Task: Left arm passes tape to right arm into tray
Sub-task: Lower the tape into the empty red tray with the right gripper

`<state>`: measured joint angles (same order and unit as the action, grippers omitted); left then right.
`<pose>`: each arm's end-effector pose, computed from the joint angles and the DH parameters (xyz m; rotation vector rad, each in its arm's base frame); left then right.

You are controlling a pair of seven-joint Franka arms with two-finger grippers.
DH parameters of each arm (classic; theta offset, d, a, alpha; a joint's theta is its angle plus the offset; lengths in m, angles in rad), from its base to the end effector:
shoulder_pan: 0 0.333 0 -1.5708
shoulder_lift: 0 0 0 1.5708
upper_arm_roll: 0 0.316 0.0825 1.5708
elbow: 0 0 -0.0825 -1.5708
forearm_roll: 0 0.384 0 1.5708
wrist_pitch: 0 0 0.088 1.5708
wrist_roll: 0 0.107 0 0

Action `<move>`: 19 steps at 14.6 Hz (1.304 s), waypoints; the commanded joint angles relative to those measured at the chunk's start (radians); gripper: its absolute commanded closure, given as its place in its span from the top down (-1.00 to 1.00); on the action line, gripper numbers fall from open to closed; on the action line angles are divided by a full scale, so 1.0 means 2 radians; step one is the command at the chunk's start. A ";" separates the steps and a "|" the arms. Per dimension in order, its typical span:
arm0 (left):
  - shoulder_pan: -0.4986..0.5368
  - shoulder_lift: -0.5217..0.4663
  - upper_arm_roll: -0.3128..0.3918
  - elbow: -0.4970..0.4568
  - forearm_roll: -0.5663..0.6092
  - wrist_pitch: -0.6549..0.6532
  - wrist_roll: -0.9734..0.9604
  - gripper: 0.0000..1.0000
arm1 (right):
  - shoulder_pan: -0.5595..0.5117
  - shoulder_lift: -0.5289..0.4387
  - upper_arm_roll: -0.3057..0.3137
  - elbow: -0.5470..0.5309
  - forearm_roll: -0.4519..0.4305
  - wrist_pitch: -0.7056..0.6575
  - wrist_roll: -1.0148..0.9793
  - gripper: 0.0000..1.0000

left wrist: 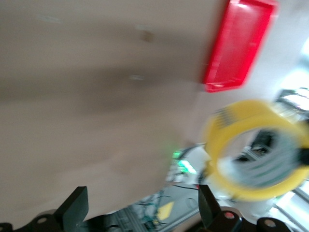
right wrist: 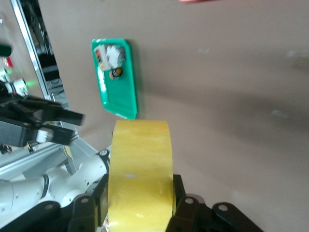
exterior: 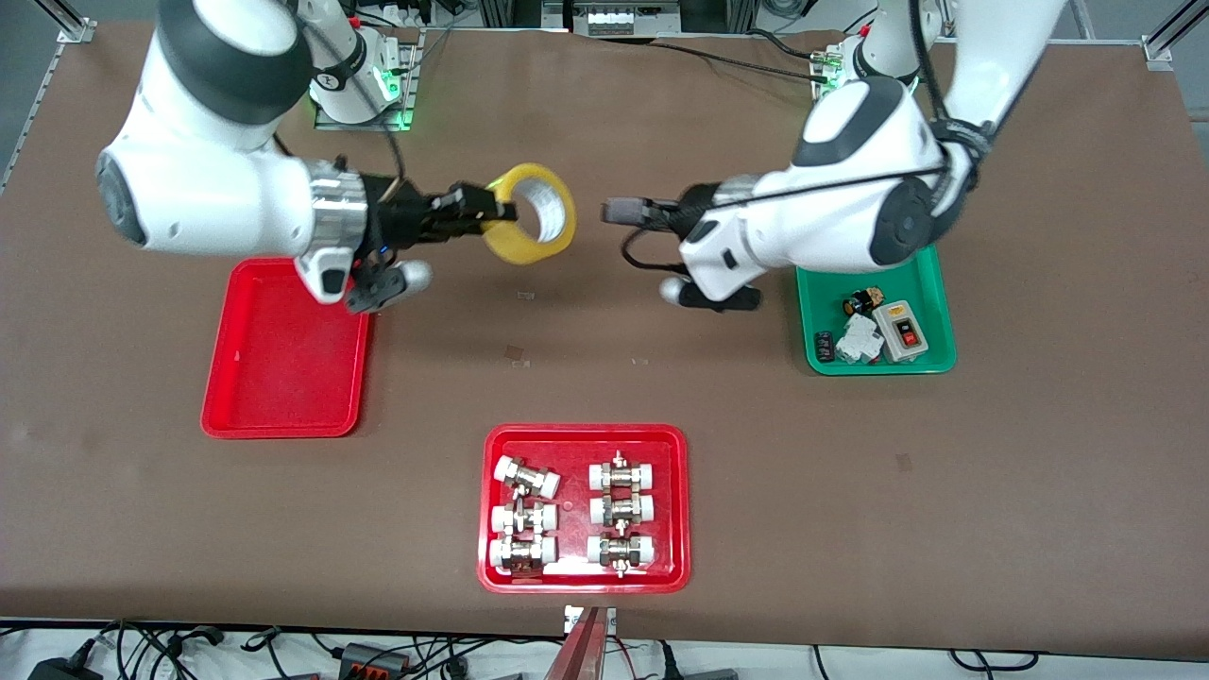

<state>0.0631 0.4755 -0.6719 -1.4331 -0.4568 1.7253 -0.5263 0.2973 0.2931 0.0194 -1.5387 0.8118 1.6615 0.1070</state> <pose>0.5692 -0.3485 0.4823 2.4936 0.0696 -0.6101 0.5855 0.2656 0.5021 -2.3558 -0.0690 0.4079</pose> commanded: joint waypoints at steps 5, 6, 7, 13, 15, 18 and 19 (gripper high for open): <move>0.102 -0.023 -0.002 -0.001 0.178 -0.103 0.165 1.00 | -0.182 0.090 0.004 0.002 -0.012 -0.022 -0.084 -0.09; 0.109 -0.031 0.002 -0.002 0.195 -0.112 0.199 1.00 | -0.203 0.104 0.004 0.003 -0.022 -0.022 -0.100 -0.09; 0.110 -0.043 0.010 -0.003 0.213 -0.118 0.234 1.00 | -0.224 0.114 0.004 0.002 -0.034 -0.023 -0.125 -0.09; -0.013 -0.125 0.236 0.001 0.222 -0.145 0.288 1.00 | -0.314 0.196 0.004 0.003 -0.049 -0.045 -0.255 -0.08; -0.041 -0.146 0.287 -0.001 0.219 -0.144 0.290 1.00 | -0.325 0.213 0.004 0.002 -0.050 -0.045 -0.283 -0.08; -0.055 -0.189 0.313 -0.014 0.224 -0.165 0.287 1.00 | -0.339 0.237 0.004 0.002 -0.050 -0.041 -0.322 -0.06; -0.055 -0.208 0.313 -0.023 0.224 -0.176 0.271 1.00 | -0.339 0.238 0.004 0.002 -0.049 -0.039 -0.324 -0.05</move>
<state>-0.0179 0.1479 -0.0696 -1.4276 -0.0279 1.4104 0.0343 -0.3541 0.7585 0.0047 -1.5517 0.7165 1.5988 -0.5133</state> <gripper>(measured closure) 0.000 0.467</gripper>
